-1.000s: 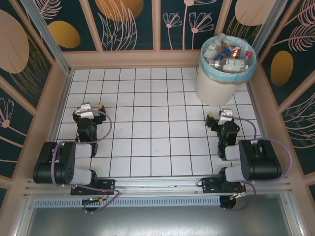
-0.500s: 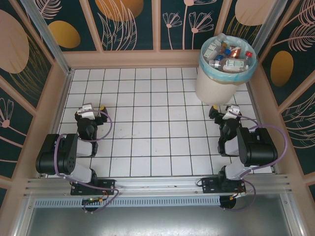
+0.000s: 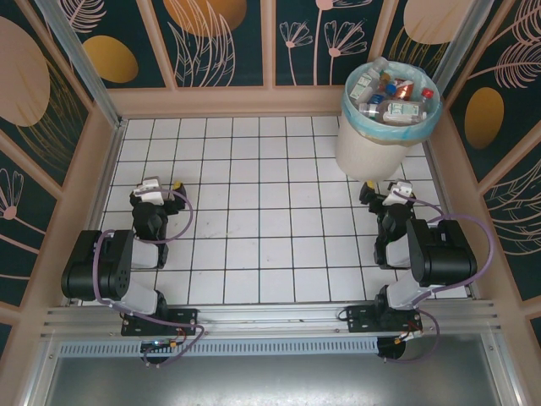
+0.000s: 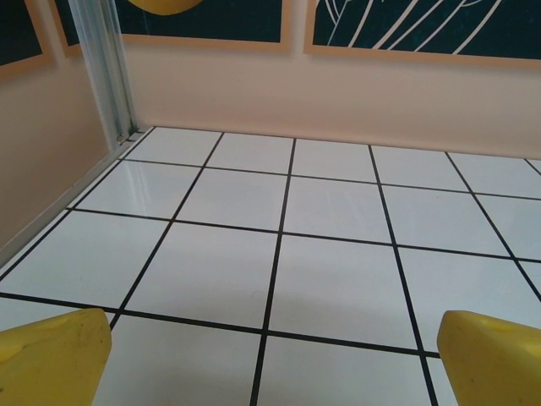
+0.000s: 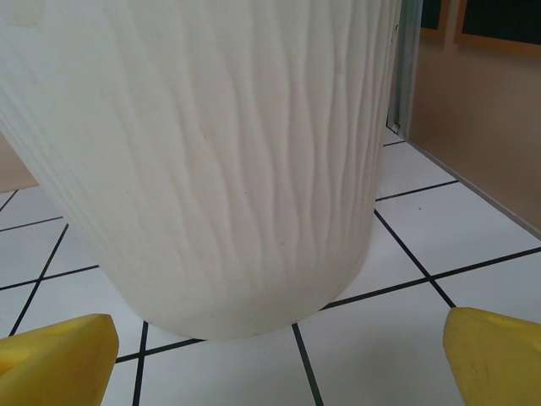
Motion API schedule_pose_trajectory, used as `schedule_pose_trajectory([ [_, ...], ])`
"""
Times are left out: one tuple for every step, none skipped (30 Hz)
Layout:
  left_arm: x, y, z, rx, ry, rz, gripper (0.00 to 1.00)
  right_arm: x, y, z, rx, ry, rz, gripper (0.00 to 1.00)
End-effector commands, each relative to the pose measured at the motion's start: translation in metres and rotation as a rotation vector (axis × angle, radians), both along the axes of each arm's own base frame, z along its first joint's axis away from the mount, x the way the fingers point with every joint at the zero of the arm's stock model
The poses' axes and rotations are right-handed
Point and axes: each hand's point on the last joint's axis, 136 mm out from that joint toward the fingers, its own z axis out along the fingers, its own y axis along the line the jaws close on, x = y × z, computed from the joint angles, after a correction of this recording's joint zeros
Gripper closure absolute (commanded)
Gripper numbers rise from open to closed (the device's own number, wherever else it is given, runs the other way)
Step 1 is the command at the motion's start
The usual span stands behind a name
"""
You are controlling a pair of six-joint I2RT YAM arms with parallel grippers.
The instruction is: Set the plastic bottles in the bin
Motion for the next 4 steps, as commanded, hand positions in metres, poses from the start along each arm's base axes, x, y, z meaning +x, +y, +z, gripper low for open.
schedule_pose_trajectory([
  [0.0052,-0.0015,0.0134,-0.002,-0.048,-0.014,0.02,0.0023,-0.0028,0.0100,0.012,-0.040,-0.024,0.01],
  [0.0052,-0.0012,0.0137,-0.001,-0.049,-0.013,0.01,0.0024,-0.0029,0.0098,0.012,-0.039,-0.025,0.01],
  [0.0051,-0.0014,0.0140,-0.002,-0.050,-0.013,0.01,0.0024,-0.0028,0.0097,0.012,-0.039,-0.024,0.01],
  [0.0049,-0.0013,0.0138,-0.001,-0.050,-0.013,0.01,0.0025,-0.0025,0.0101,0.012,-0.040,-0.023,0.01],
])
